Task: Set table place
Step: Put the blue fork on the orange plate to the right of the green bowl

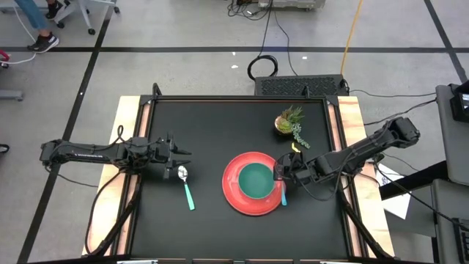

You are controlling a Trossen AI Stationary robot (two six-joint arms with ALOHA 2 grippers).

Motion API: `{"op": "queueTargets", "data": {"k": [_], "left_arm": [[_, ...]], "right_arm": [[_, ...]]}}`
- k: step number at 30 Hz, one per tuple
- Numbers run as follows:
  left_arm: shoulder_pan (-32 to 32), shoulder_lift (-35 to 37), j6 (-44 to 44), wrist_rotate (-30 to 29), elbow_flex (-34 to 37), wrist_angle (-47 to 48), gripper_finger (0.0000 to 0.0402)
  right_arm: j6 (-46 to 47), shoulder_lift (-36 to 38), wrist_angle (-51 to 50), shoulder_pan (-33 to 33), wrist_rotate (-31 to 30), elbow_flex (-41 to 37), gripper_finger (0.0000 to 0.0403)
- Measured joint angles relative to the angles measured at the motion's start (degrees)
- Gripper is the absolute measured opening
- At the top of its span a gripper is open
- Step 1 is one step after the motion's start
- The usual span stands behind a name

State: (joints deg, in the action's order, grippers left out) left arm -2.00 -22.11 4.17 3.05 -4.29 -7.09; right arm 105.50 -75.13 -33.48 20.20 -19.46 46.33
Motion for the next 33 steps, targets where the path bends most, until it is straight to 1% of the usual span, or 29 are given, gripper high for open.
{"op": "queueTargets", "data": {"k": [9, 25, 28, 33], "left_arm": [[0.0, 0.0, 0.0, 0.0, 0.0, 0.0, 0.0143], [0.0, 0.0, 0.1, 0.0, 0.0, 0.1, 0.0143], [0.0, 0.0, 0.1, 0.0, 0.0, 0.5, 0.0143], [0.0, 0.0, 0.1, 0.0, 0.0, 0.6, 0.0143]], "right_arm": [[-8.6, 0.0, 2.6, -4.3, 0.0, 0.0, 0.0004], [-9.2, 0.0, 2.4, -4.6, 0.4, 0.0, 0.0004], [-9.2, 0.0, 2.5, -4.6, 1.6, 0.0, 0.0004], [-9.4, 0.0, 2.5, -4.6, 1.7, 0.0, 0.0004]]}}
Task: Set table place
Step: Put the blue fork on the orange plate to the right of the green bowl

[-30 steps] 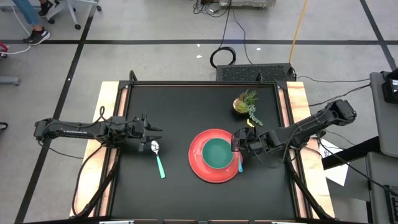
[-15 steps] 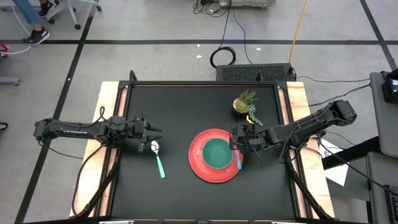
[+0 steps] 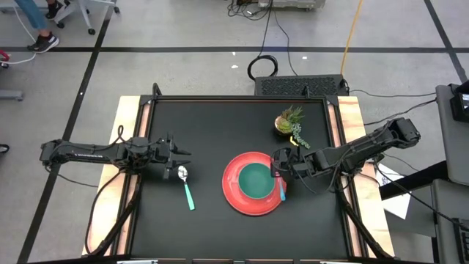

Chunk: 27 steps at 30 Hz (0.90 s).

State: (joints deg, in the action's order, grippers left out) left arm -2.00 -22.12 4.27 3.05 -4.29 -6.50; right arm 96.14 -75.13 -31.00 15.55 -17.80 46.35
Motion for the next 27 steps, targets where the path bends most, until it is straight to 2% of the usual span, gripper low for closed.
{"op": "queueTargets", "data": {"k": [10, 18, 27], "left_arm": [[0.0, 0.0, 0.0, 0.0, 0.0, -0.1, 0.0143], [0.0, 0.0, -0.1, 0.0, 0.0, 0.3, 0.0143], [0.0, 0.0, -0.1, 0.0, 0.0, 0.3, 0.0143]], "right_arm": [[-1.2, 0.0, 0.9, -0.5, 0.2, 0.0, 0.0004], [-0.5, 0.0, 6.8, -0.5, 0.1, -4.2, 0.0004], [-1.0, 0.0, 7.3, -0.7, 0.3, -4.6, 0.0004]]}}
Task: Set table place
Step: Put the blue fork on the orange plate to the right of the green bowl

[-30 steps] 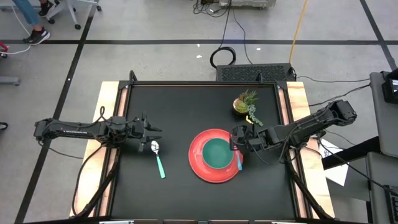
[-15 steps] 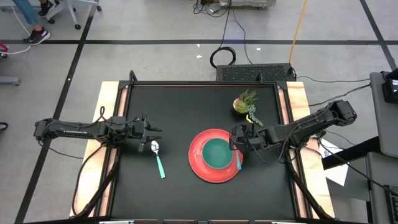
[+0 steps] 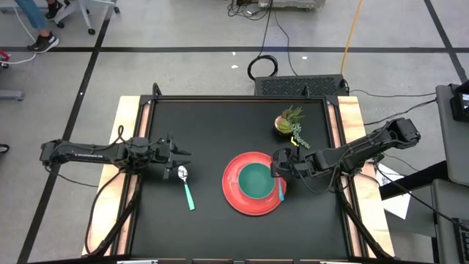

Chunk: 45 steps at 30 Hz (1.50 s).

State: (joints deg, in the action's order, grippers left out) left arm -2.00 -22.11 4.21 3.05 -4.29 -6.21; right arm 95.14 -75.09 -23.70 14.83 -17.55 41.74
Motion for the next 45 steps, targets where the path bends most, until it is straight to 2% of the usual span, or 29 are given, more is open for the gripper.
{"op": "queueTargets", "data": {"k": [11, 22, 45], "left_arm": [[0.0, 0.0, -0.1, 0.0, 0.0, 0.0, 0.0143], [0.0, 0.0, -0.2, 0.0, 0.0, 0.0, 0.0143], [0.0, 0.0, 0.0, 0.0, 0.0, 0.5, 0.0143]], "right_arm": [[-1.8, -0.2, 1.3, -0.2, 1.1, 0.0, 0.0004], [-3.7, -5.7, 5.7, -1.9, 3.4, 0.0, 0.0004], [-9.1, -5.7, 5.9, -5.2, 7.5, 0.0, 0.0004]]}}
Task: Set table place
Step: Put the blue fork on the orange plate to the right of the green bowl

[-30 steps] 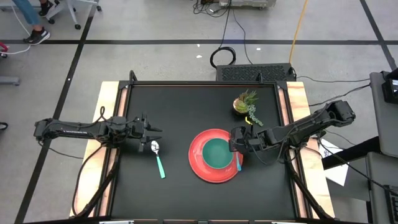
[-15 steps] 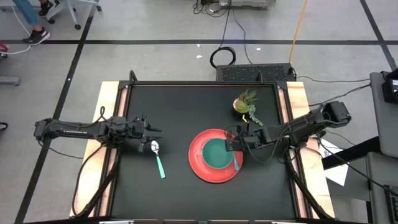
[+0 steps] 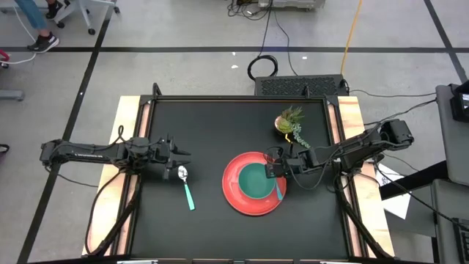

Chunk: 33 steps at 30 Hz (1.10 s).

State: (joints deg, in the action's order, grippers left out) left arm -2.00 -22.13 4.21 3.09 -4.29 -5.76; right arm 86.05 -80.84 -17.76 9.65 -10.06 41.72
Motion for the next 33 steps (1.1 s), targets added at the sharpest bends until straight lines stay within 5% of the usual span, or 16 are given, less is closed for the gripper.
{"op": "queueTargets", "data": {"k": [33], "left_arm": [[0.1, 0.0, -0.3, 1.4, 0.0, 0.2, 0.0143]], "right_arm": [[-0.1, -4.5, 3.1, -0.3, -0.1, 0.0, 0.0004]]}}
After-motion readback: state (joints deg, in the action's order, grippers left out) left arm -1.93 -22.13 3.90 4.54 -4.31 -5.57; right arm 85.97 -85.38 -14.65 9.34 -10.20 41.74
